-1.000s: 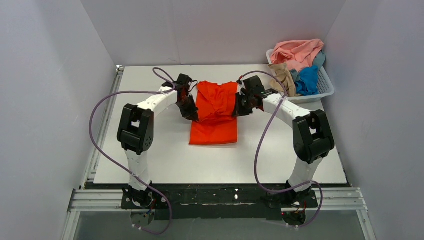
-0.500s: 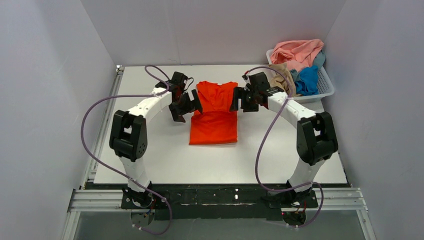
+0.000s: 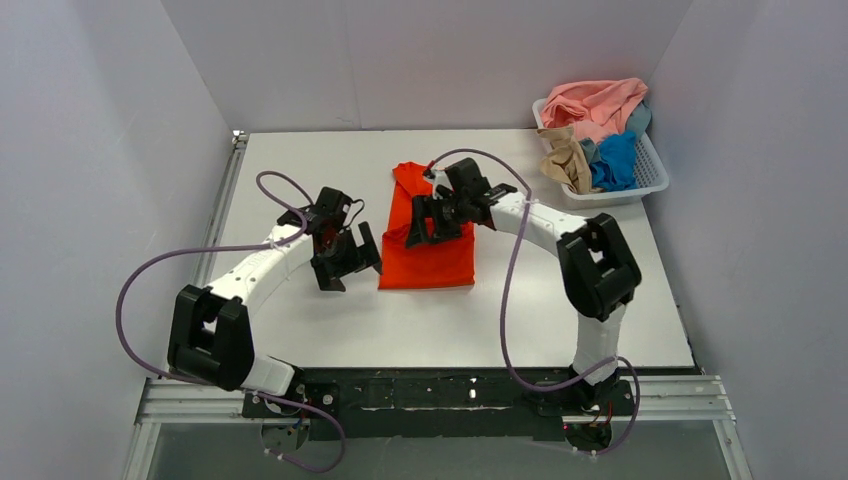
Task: Fold and stack the t-shirts
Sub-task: Fold the folded rectangular tshirt in 1/3 of the way
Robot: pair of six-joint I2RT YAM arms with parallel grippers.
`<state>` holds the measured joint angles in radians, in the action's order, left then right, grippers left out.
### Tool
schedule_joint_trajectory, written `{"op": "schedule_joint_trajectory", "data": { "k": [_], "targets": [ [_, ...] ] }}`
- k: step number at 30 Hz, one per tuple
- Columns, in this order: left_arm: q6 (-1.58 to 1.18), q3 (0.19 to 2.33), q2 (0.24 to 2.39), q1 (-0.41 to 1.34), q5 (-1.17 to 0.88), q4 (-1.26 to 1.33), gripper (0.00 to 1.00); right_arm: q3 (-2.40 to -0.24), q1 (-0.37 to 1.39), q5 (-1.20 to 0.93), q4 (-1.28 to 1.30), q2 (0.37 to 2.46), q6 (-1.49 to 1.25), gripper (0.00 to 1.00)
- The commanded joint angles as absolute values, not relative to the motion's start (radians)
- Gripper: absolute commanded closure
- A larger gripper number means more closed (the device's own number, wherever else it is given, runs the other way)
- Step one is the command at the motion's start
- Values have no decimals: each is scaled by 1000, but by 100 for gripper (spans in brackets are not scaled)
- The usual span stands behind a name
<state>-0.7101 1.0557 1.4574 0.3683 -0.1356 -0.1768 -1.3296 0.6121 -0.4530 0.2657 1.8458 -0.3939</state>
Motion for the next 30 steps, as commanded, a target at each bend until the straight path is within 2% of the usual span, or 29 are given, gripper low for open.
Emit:
{"op": "schedule_joint_trajectory", "data": {
  "k": [1, 10, 13, 17, 19, 25, 28, 30],
  "targets": [
    [-712, 959, 1337, 364, -62, -338, 2, -1540, 617, -512, 224, 2002, -404, 14],
    [-750, 867, 1316, 364, -119, -317, 2, -1841, 530, -472, 302, 2295, -479, 14],
    [-760, 876, 1340, 364, -144, -279, 2, -1832, 526, -471, 309, 2247, -453, 14],
    [-762, 918, 1396, 364, -170, -241, 2, -1828, 520, -348, 375, 2116, -385, 12],
    [-767, 939, 1431, 364, -178, -225, 2, -1787, 516, -264, 392, 2028, -375, 11],
    [-779, 1006, 1561, 364, -228, -165, 2, -1449, 512, -58, 391, 1730, -429, 10],
    [-789, 1027, 1614, 365, -251, -150, 3, -1269, 511, -30, 435, 1596, -542, 10],
    [-804, 1023, 1642, 366, -279, -126, 7, -1157, 512, -55, 425, 1540, -616, 10]
  ]
}}
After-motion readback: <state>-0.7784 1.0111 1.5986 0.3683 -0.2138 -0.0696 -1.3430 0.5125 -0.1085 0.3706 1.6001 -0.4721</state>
